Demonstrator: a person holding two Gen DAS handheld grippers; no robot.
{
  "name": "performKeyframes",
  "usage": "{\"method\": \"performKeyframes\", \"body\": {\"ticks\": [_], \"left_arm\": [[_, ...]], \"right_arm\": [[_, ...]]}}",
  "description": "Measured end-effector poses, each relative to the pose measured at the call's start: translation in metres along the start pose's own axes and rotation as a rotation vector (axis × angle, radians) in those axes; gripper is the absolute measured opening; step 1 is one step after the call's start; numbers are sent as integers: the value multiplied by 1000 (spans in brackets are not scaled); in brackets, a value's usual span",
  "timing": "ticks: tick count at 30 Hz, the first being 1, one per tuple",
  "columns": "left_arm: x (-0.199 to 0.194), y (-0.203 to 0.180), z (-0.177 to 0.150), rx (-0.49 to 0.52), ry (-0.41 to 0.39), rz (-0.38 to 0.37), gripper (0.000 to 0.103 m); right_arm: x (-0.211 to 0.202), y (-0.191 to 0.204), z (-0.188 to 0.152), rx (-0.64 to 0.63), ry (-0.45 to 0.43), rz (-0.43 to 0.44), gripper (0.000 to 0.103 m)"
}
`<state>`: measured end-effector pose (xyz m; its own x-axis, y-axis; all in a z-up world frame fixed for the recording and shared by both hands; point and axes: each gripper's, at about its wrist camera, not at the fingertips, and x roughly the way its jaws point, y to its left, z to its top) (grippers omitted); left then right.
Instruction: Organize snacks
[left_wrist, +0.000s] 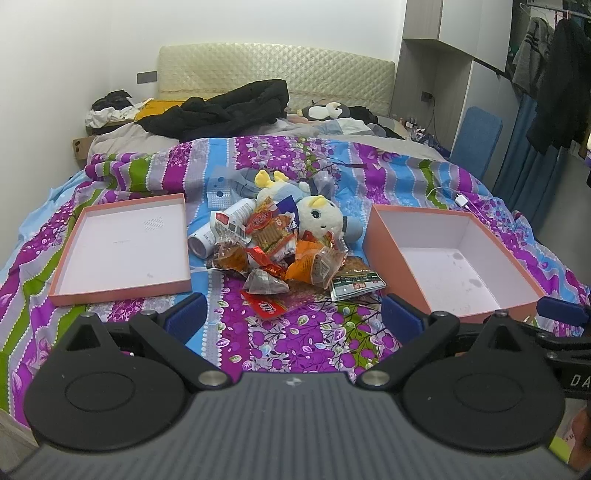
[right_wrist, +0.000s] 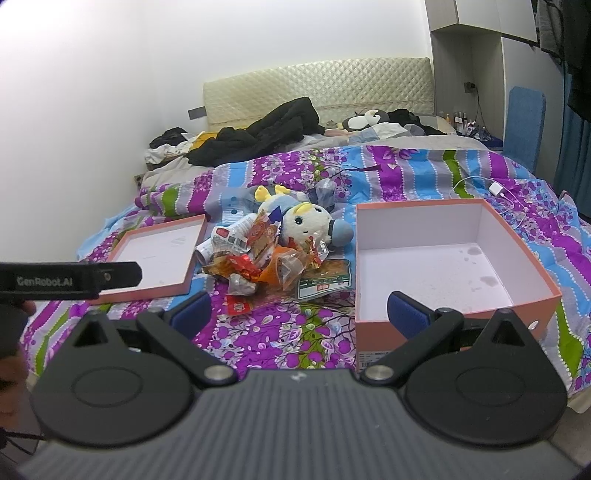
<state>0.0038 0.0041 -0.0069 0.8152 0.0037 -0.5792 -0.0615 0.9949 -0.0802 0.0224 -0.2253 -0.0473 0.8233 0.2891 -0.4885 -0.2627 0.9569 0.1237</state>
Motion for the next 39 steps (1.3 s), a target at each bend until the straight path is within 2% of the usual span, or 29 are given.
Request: {"method": "performKeyframes", "body": {"ticks": [25,39], "left_arm": [[2,-10,-2,15,7,-17,102],[3,-4,0,-32,0,-41,102]], "right_arm": [[-2,3,-10,18,-4,7,103],[-6,0,-12,28,-30,24,103]]}}
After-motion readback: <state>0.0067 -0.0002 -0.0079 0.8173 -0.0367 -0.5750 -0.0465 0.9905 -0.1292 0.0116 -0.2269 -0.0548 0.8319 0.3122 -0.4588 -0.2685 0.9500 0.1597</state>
